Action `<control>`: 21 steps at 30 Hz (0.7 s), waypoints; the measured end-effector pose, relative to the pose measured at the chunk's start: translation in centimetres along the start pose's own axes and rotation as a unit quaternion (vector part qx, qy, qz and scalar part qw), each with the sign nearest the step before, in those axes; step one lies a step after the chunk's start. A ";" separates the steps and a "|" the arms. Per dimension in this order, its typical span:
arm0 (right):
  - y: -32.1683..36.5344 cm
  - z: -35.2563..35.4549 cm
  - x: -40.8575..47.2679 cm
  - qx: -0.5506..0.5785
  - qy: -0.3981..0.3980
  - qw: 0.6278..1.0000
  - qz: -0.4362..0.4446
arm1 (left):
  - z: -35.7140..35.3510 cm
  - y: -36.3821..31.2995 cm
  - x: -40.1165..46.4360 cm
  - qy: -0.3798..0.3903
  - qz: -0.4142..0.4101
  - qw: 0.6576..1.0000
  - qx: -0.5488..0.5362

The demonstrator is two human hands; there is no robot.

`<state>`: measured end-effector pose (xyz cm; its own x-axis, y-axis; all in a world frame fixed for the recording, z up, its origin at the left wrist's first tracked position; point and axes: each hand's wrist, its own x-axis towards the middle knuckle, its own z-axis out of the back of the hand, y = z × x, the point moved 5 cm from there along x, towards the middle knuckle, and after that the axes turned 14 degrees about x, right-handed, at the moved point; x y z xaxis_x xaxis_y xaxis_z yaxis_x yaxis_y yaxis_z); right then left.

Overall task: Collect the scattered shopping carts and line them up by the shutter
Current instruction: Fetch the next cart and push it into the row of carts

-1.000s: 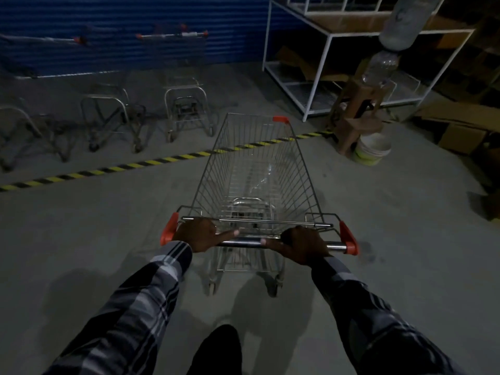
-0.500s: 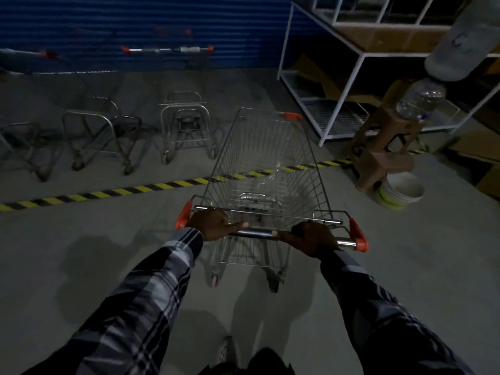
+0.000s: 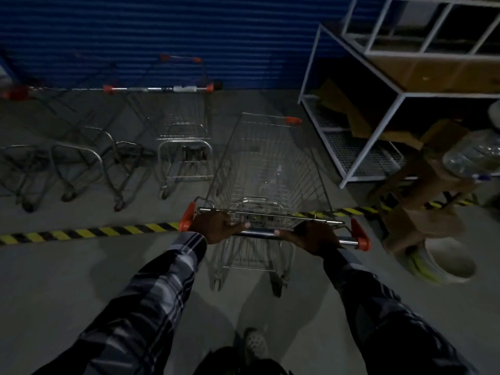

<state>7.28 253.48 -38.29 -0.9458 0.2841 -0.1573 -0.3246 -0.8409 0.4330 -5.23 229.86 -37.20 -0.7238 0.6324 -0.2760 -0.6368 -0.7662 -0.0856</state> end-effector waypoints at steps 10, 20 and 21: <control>-5.1 6.0 24.6 0.005 0.043 0.999 -0.003 | 5.4 3.8 23.2 -0.007 0.060 0.998 0.026; -5.9 11.4 50.3 -0.036 -0.025 0.998 0.036 | 13.9 9.3 48.7 0.015 0.029 0.999 0.022; -6.1 11.9 52.6 -0.049 -0.027 0.998 0.029 | 14.6 9.5 50.8 0.020 0.028 0.999 0.021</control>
<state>-40.58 279.04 -38.69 -0.9631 0.2555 -0.0847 -0.2688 -0.8974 0.3499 -51.95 256.34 -38.02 -0.7480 0.5834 -0.3165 -0.6070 -0.7942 -0.0293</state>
